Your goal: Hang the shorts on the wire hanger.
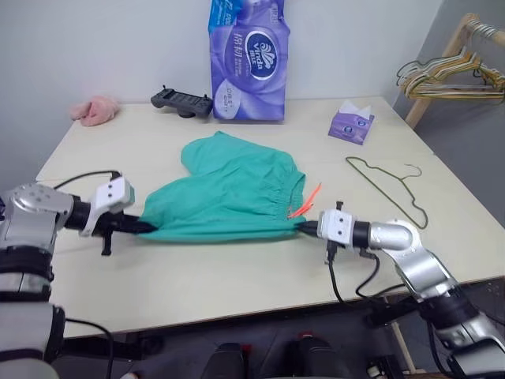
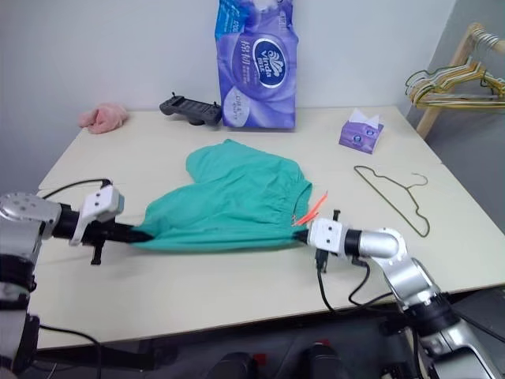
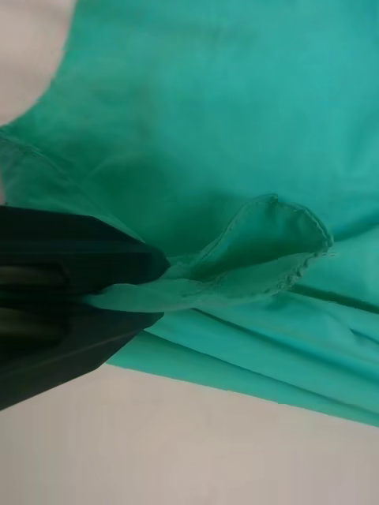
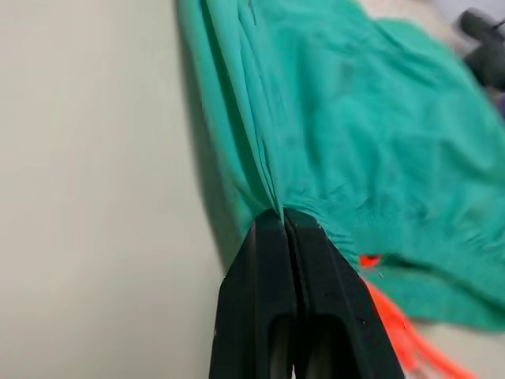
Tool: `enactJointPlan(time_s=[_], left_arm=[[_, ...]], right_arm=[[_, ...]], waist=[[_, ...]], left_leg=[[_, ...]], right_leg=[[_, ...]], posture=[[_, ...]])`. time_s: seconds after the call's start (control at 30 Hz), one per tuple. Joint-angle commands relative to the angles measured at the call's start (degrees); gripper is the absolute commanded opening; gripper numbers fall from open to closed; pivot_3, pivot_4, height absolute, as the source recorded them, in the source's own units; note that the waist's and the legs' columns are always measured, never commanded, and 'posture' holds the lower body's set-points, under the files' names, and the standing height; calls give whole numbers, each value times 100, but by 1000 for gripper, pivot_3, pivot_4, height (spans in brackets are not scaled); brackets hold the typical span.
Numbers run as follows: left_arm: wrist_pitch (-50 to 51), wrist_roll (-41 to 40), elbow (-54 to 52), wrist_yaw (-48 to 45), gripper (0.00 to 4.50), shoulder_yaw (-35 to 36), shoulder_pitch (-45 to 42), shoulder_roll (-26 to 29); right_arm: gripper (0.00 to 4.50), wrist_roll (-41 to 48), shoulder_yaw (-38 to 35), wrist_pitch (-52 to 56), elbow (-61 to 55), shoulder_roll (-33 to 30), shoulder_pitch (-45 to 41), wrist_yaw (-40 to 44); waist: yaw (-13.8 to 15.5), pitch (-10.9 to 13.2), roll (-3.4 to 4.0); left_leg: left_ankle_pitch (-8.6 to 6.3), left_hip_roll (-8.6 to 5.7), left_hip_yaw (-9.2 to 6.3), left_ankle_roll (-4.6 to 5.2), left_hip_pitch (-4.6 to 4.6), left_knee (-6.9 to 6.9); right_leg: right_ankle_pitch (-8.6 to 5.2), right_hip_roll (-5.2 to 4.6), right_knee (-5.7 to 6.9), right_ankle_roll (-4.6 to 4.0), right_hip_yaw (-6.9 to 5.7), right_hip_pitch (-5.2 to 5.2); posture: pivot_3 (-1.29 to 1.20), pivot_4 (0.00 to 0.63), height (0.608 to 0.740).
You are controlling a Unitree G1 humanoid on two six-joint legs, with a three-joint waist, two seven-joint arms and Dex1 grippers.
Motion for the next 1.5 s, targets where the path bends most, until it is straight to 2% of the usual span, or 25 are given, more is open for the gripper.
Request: enactJointPlan(time_s=[0.03,0.13,0.43,0.73,0.87,1.17,1.2,1.3,1.33,1.5], left_arm=[[772,-305,-1082,-73,0,249,471,350],[1156,-485,-1766,56,0,255,806,309],[1880,-787,-2896,-8,0,147,1335,414],[2357,-1085,-3887,-69,0,146,2104,667],[2489,-1161,-4150,9,0,161,2270,685],[2483,-1135,-4052,21,0,83,2192,681],[2453,-1159,-4047,-25,454,87,2204,685],[2499,-1294,-3984,-152,1230,81,2152,722],[2473,-1271,-3912,-164,1569,72,2092,719],[2474,-1363,-3558,-168,3079,-103,1704,823]], right_arm=[[19,282,-344,813,-850,-448,370,173],[19,524,-348,1442,-1425,-663,605,241],[19,1054,-437,2610,-2297,-1099,926,427],[19,1377,-408,2941,-2415,-1338,1050,543],[19,1443,-339,2826,-2452,-1631,1187,891],[19,1809,-362,3274,-2491,-1651,1038,943],[398,1888,-374,3360,-2535,-1653,1040,942],[1230,2230,-447,3632,-2677,-1698,1011,1053],[1672,2270,-449,3647,-2713,-1744,1010,1095],[3340,2633,-539,3874,-2888,-1947,954,1222]], waist=[[37,0,-1],[81,0,2],[81,0,2],[81,3,6],[87,4,8],[82,7,13],[82,7,13],[81,8,14],[81,8,14],[80,8,14]], left_leg=[[0,0,-2,0,0,1],[0,6,-2,0,-1,1],[-2,8,1,4,0,-2],[-4,10,2,7,0,-2],[-4,9,1,7,-1,-2],[-5,13,1,8,0,-2],[-5,13,1,7,0,-2],[-5,13,1,8,0,-2],[-5,13,1,8,0,-2],[-5,13,1,8,0,-2]], right_leg=[[-10,0,-5,17,-2,3],[-14,9,-29,20,-4,9],[-14,16,-45,21,-3,16],[-15,18,-53,23,-3,18],[-15,18,-57,23,-5,20],[-15,24,-58,23,-4,20],[-15,24,-58,23,-4,20],[-15,24,-58,23,-4,20],[-15,24,-58,23,-4,20],[-15,24,-61,24,-7,22]], posture=[[144,83,740],[131,83,740],[108,80,740],[99,86,740],[100,85,740],[104,89,740],[104,89,740],[100,91,740],[101,91,740],[98,86,740]])
